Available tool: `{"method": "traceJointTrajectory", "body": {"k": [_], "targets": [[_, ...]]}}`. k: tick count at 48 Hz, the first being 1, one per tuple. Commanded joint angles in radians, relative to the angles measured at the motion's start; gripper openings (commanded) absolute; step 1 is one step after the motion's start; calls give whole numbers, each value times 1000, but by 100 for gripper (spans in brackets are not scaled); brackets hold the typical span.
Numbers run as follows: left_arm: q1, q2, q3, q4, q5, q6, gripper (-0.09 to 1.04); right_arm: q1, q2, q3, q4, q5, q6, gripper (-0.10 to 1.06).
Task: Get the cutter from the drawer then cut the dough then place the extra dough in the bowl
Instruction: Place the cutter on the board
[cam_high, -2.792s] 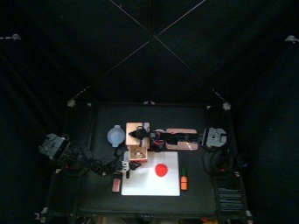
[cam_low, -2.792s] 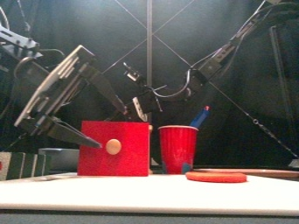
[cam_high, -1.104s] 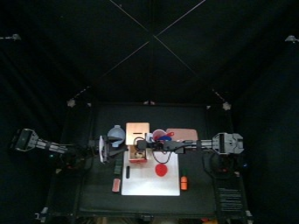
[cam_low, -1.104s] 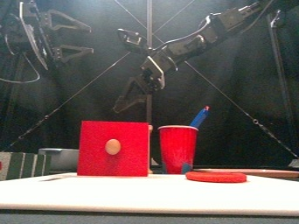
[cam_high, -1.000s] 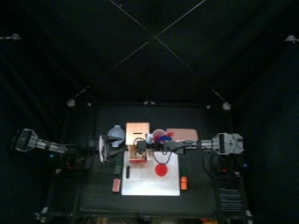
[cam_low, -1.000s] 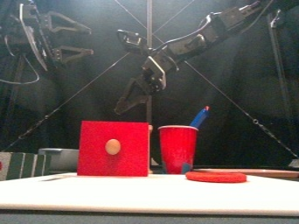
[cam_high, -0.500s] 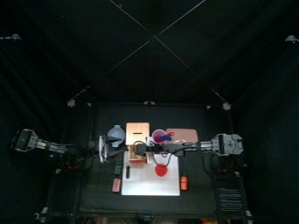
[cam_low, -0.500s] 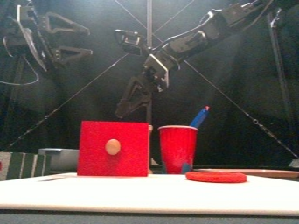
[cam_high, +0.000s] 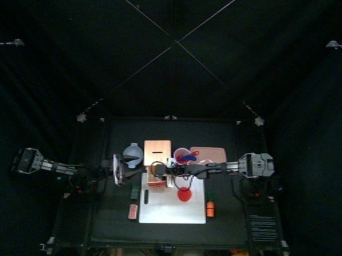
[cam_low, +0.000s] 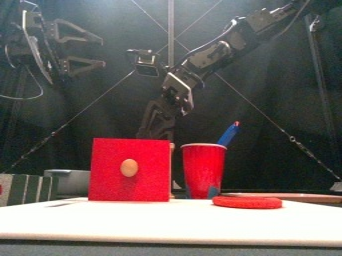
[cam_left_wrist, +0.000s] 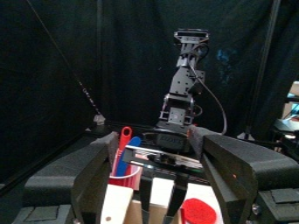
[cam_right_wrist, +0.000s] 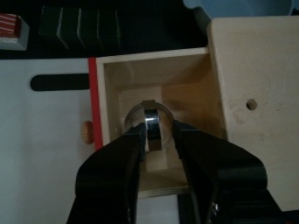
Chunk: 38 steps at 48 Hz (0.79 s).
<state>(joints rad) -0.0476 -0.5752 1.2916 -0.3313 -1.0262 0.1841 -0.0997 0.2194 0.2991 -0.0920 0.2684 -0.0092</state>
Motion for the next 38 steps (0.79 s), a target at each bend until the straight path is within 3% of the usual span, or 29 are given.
{"method": "traceJointTrajectory", "body": {"k": [1,20,38], "targets": [[6,0,-11,-2,-8,0,98,-5,-15,-25,5,3,-2,72],[9,0,-3,-40,-8,0,98,-6,29,-54,2,20,2,71],[9,-2,11,-57,-8,0,98,-5,35,-66,-3,29,0,54]]}}
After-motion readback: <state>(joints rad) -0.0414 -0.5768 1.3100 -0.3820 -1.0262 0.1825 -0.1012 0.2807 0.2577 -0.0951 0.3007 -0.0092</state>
